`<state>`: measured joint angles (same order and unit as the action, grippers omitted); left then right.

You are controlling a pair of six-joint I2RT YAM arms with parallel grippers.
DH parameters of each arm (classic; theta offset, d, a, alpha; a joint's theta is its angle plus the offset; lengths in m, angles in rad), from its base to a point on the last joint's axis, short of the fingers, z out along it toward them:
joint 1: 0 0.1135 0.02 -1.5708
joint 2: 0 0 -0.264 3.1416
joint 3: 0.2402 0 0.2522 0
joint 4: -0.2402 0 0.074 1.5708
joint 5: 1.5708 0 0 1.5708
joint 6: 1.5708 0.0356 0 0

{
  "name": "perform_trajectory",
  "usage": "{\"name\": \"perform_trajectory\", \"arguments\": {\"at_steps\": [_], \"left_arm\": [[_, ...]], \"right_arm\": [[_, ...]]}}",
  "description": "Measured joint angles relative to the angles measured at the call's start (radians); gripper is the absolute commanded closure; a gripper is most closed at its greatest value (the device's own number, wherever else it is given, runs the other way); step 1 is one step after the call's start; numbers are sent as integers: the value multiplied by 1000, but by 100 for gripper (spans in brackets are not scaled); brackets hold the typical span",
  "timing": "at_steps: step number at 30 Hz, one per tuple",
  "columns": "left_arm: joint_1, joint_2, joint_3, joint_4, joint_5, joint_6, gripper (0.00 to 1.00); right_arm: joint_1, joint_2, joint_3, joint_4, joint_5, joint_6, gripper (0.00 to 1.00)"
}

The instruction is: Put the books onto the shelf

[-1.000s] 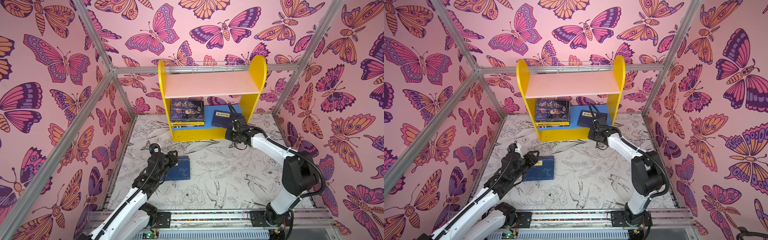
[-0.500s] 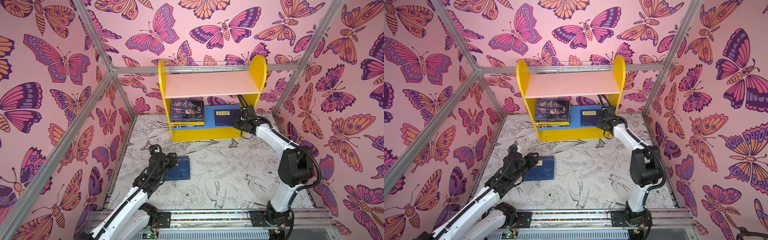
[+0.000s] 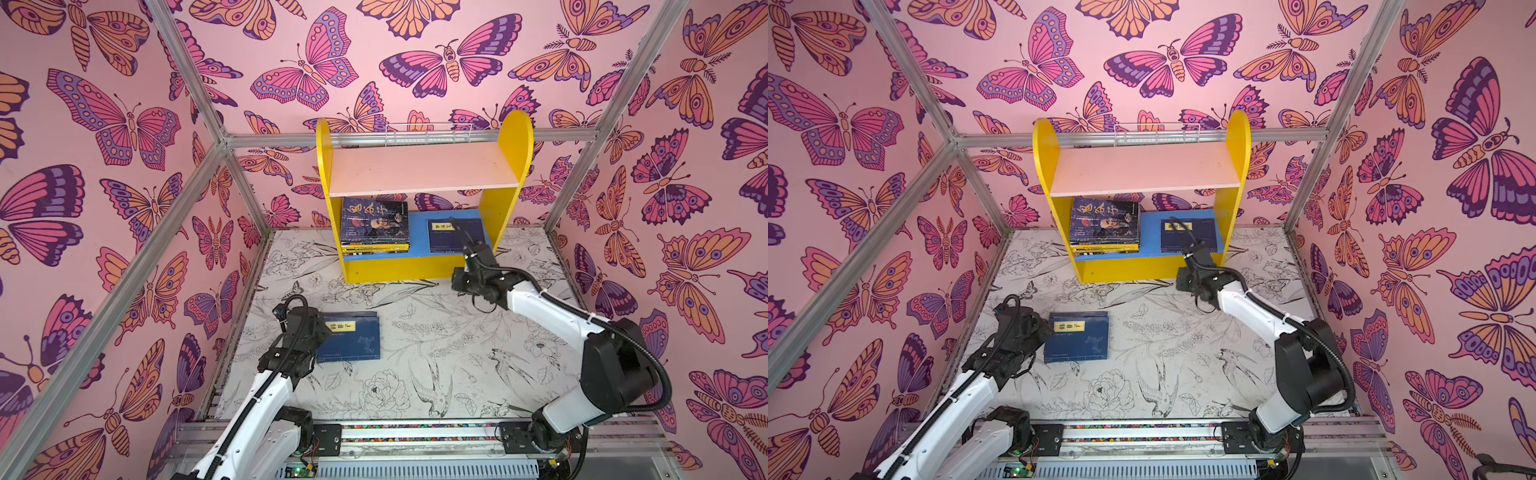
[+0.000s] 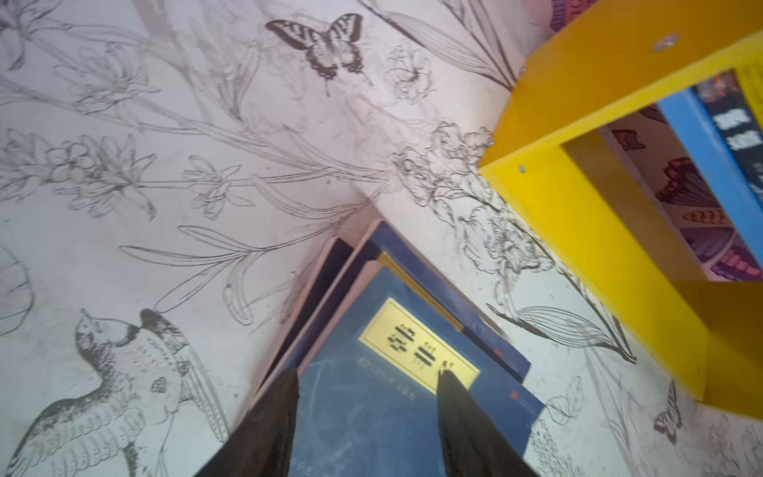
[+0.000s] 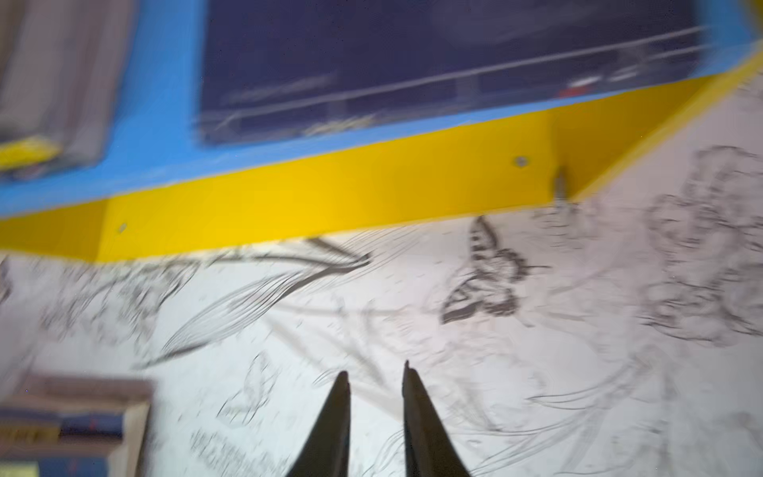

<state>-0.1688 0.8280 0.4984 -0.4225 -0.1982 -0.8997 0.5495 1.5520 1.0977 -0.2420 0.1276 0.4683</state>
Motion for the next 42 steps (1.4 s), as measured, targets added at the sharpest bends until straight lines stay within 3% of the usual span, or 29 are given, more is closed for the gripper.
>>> {"name": "perform_trajectory", "arguments": {"at_steps": [4,9,15,26,32,42], "left_arm": [[18,11,-16,-21,23,-15,44],[18,32,-19,-19,42,-29,44],[18,44,-43,-19,52,-52,45],[18,110,-47,-15,76,-53,45],[18,114,-69,7,80,-56,46],[-4,187,-91,60,116,-67,46]], "right_arm": [[216,31,-40,57,-89,-101,66],[336,238,54,-32,-110,-193,62],[328,399,201,-167,-143,-256,54],[296,401,243,-212,-324,-291,47],[291,408,290,-216,-456,-313,37],[291,467,348,-259,-559,-340,37]]}}
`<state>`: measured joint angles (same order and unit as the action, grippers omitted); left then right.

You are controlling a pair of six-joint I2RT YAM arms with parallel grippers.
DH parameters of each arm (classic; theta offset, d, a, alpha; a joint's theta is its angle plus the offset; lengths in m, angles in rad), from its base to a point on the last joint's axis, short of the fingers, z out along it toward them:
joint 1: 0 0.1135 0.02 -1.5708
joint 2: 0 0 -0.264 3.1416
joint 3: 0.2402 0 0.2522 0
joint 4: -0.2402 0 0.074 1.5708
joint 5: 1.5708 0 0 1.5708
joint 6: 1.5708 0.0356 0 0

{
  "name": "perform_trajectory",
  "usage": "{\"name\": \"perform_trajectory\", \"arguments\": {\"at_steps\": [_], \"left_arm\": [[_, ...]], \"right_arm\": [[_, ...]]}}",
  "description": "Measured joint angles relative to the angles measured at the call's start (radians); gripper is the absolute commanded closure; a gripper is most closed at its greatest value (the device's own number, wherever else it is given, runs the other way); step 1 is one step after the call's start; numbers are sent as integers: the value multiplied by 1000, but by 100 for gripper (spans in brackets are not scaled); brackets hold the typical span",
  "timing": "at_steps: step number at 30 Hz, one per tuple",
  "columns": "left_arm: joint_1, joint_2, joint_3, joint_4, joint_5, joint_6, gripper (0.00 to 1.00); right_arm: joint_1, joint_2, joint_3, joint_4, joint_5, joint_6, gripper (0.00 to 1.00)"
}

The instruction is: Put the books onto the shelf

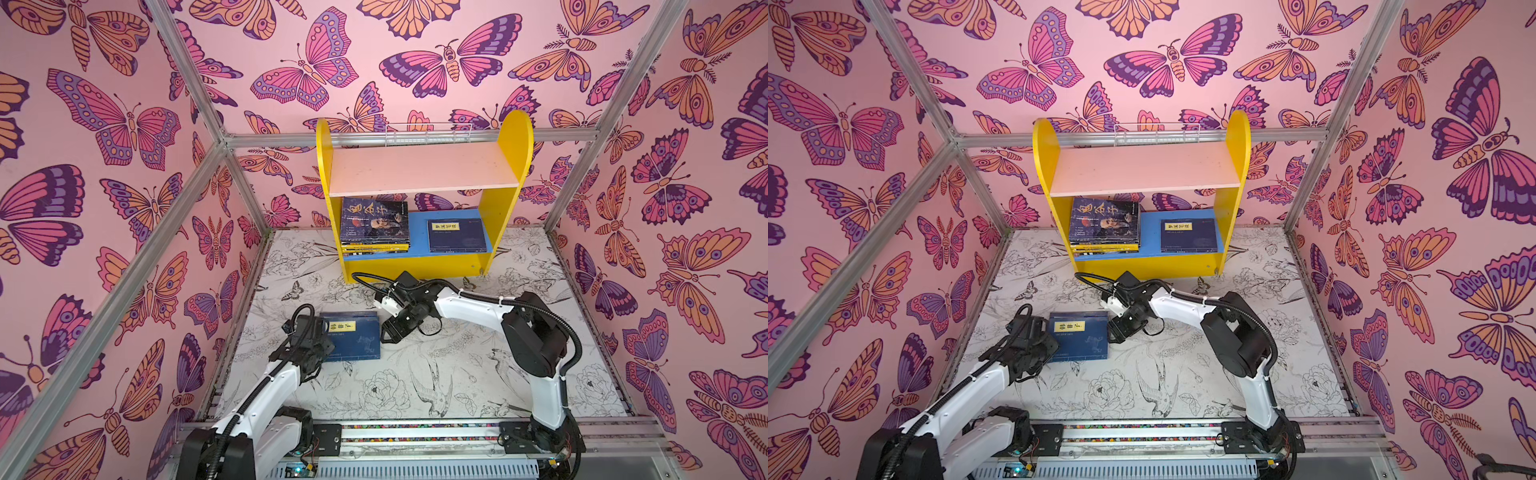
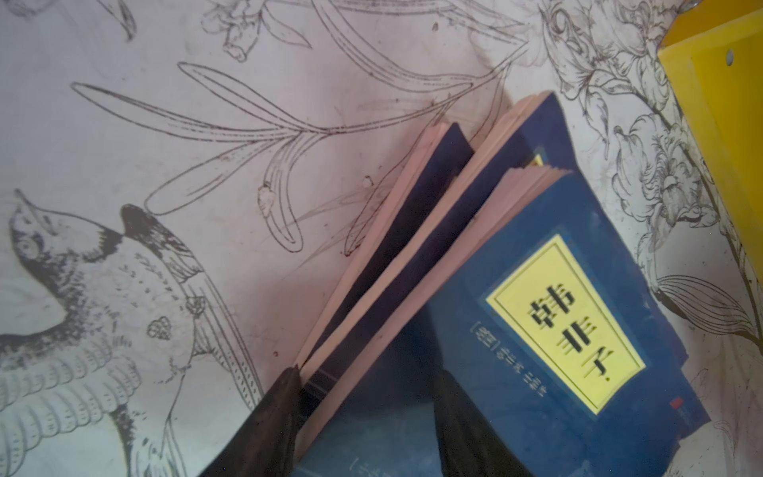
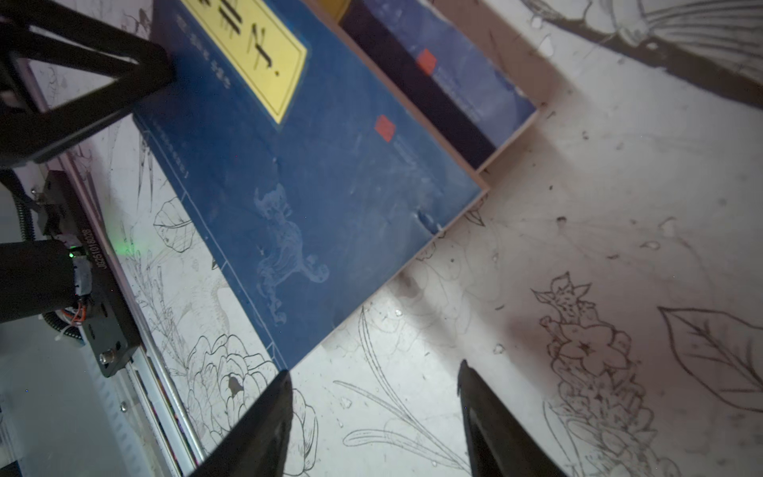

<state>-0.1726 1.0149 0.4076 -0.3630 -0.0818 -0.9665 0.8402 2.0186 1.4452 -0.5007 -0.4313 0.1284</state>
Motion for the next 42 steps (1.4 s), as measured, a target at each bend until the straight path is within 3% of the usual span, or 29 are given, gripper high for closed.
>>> {"name": "perform_trajectory", "arguments": {"at_steps": [8,15,27,30,36,42], "left_arm": [[-106,129,39,115,13,1,47],[-170,220,99,140,35,16,47],[-182,236,107,146,45,24,47],[-181,262,124,149,43,36,48],[-182,277,127,184,67,68,48],[-181,280,127,220,94,77,48]], "right_arm": [[-11,24,8,-37,-76,-24,37],[-101,67,6,-36,-92,34,40],[-144,76,-14,-3,-246,64,47],[-158,76,-20,31,-282,141,52],[-216,34,-125,266,-333,353,68],[-234,-9,-147,393,-326,462,85]]}}
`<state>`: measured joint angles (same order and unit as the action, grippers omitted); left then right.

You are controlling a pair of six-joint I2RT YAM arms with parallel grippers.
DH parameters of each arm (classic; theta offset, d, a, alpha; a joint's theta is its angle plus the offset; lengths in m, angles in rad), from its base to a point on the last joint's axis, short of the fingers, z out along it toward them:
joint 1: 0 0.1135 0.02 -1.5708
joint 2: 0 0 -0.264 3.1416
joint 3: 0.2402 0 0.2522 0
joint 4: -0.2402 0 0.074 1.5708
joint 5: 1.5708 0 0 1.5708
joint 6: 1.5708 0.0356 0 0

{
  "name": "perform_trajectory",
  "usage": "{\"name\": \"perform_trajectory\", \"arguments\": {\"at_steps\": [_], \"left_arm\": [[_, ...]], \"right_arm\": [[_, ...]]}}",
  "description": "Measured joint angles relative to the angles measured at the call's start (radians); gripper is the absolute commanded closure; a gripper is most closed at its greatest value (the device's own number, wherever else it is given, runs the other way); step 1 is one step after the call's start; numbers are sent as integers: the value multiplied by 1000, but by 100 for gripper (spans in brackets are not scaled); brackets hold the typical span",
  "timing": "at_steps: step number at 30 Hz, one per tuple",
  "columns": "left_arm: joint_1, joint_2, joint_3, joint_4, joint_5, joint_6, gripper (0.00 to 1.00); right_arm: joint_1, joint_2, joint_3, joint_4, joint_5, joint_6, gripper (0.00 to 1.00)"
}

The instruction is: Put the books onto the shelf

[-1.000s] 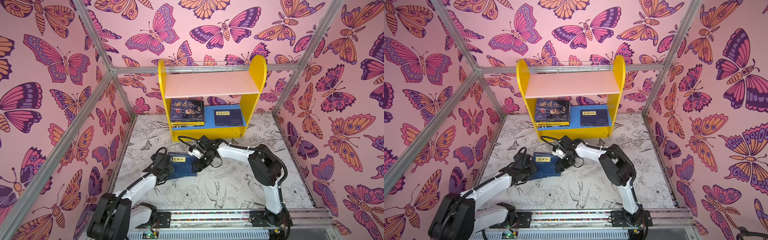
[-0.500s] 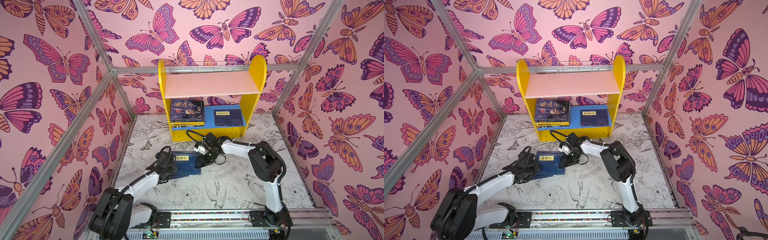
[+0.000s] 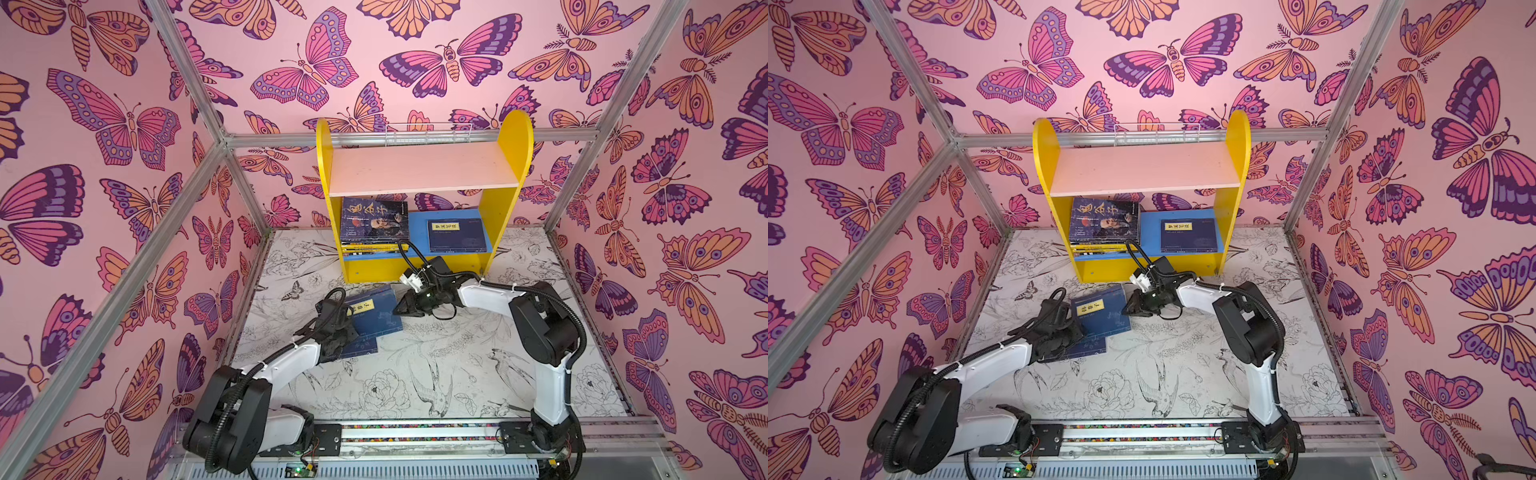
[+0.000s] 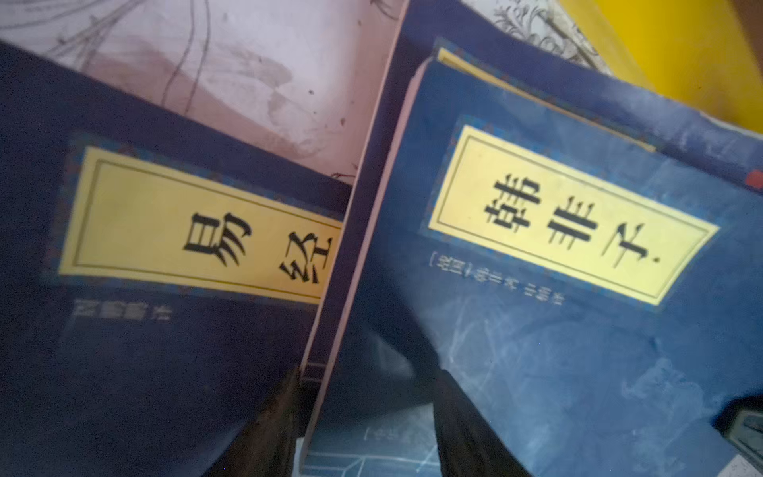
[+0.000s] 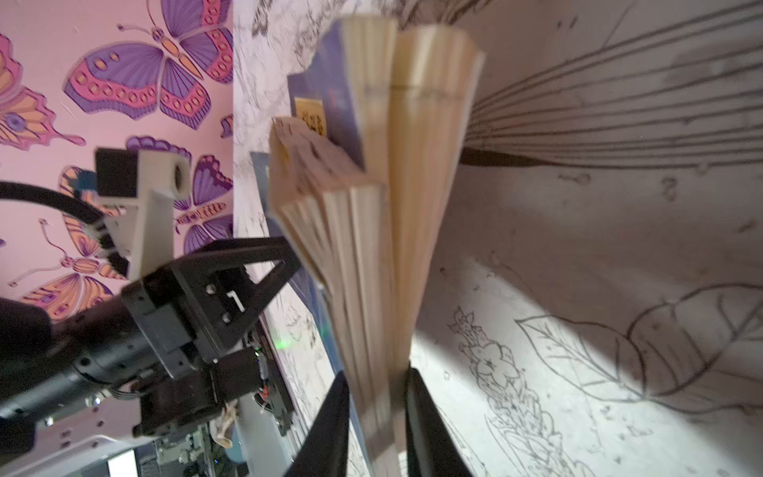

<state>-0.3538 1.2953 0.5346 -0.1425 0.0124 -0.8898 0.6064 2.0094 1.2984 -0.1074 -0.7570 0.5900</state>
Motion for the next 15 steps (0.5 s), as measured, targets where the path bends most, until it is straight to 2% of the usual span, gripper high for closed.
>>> {"name": "perform_trajectory", "arguments": {"at_steps": [3,9,12,15], "left_arm": [[0,0,0,15,7,8,47],[3,-24,-37,70,22,19,47],[3,-51,-66,115,50,23,47],[0,-66,-80,132,75,27,47]], "right_arm": [[-5,-6,-9,57,3,35,89],[-9,-7,-34,161,5,100,86],[-9,-7,-34,201,3,117,98],[-10,-9,-34,234,2,122,100]]}}
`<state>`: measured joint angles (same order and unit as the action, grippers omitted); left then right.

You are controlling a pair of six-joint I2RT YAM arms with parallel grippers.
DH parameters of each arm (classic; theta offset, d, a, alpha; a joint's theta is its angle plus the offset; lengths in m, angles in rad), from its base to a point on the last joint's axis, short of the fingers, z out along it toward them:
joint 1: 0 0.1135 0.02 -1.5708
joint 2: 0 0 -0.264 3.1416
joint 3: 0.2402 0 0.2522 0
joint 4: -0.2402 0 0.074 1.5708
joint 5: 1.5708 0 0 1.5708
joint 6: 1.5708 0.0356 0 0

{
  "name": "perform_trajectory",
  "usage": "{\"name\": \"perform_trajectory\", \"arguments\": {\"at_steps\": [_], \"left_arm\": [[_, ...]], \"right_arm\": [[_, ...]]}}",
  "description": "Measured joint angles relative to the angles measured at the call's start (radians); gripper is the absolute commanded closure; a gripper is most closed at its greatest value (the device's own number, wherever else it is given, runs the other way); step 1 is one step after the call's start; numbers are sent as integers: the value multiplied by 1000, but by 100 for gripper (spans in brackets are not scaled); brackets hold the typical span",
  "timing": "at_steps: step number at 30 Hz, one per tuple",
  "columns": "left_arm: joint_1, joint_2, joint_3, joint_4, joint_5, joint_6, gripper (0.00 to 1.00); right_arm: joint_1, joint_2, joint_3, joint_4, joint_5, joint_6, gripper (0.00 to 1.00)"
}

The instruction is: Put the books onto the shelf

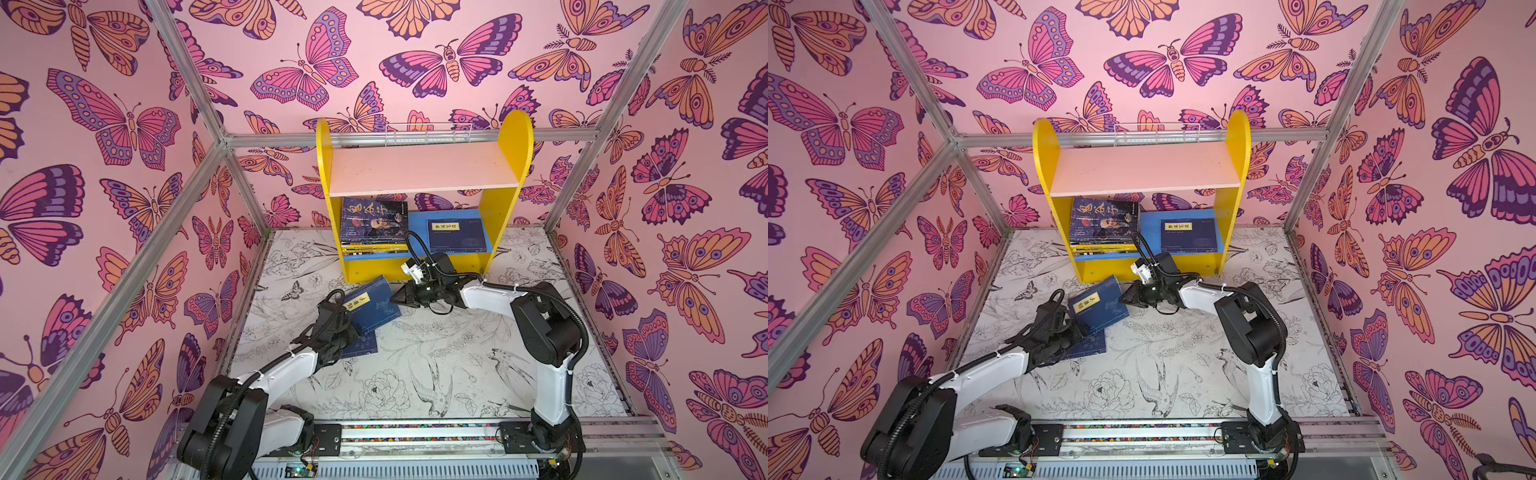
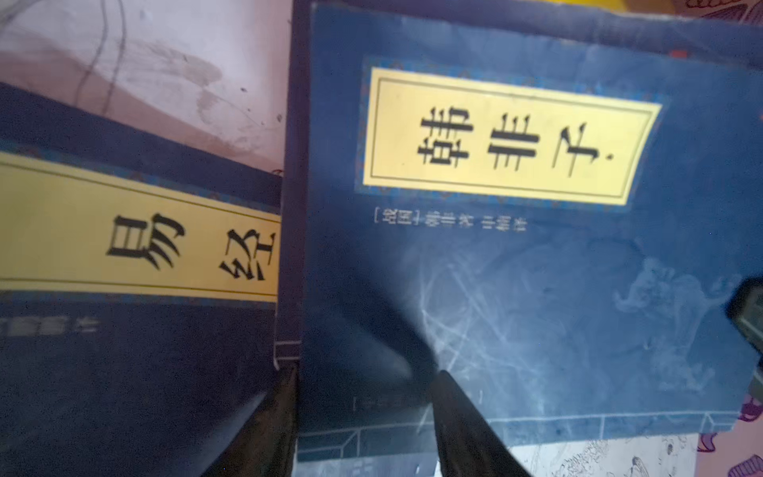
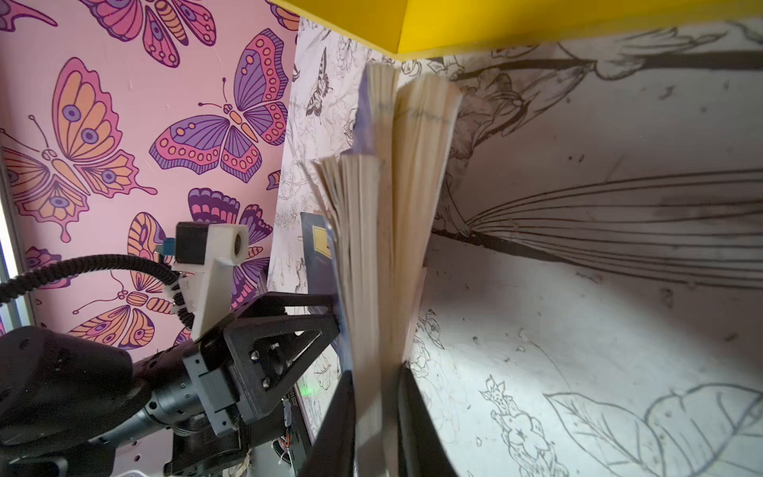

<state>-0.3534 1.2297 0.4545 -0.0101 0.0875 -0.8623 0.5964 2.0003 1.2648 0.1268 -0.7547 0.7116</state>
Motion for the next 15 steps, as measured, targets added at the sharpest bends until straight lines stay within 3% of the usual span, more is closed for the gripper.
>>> {"name": "perform_trajectory", "arguments": {"at_steps": [5,6,15], "left_arm": [[4,-91,-40,21,35,6,42],[10,-117,-47,22,45,6,37],[154,-354,-23,39,173,19,21]], "right_arm": [[-4,-49,-59,98,-21,33,100],[-7,-61,-72,112,-31,43,100],[-50,-143,-156,184,-176,92,100]]}}
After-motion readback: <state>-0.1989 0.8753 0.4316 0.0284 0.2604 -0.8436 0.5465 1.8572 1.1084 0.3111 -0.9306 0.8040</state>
